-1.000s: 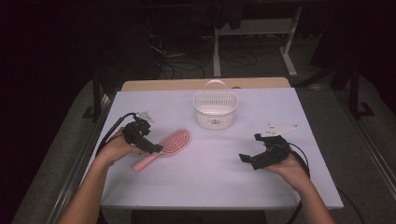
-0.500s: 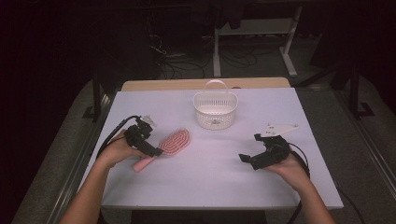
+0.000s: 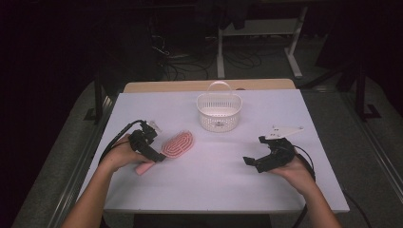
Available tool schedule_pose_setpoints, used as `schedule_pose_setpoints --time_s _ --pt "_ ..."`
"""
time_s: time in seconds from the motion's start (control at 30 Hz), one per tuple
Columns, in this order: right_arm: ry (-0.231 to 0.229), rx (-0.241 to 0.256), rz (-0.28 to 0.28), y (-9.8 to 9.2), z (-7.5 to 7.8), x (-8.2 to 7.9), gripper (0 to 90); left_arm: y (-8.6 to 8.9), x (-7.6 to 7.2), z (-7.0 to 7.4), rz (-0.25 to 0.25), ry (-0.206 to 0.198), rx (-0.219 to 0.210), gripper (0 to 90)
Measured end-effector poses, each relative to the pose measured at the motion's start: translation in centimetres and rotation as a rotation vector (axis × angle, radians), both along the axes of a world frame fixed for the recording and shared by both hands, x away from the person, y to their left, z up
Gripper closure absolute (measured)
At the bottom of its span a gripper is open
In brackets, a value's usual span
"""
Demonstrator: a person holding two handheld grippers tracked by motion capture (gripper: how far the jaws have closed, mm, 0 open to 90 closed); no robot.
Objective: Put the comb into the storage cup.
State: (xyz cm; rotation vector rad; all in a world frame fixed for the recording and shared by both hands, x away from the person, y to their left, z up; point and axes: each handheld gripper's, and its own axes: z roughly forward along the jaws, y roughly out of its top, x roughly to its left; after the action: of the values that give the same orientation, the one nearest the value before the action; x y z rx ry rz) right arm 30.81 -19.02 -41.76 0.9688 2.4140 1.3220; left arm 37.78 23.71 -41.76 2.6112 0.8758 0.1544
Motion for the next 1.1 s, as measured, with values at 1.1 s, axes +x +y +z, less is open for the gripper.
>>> schedule_pose_setpoints --time_s 1.1 --pt "0.003 0.002 0.0 0.03 -0.04 0.07 0.0 -0.93 -0.1 -0.68 -0.007 0.05 0.067 42.7"
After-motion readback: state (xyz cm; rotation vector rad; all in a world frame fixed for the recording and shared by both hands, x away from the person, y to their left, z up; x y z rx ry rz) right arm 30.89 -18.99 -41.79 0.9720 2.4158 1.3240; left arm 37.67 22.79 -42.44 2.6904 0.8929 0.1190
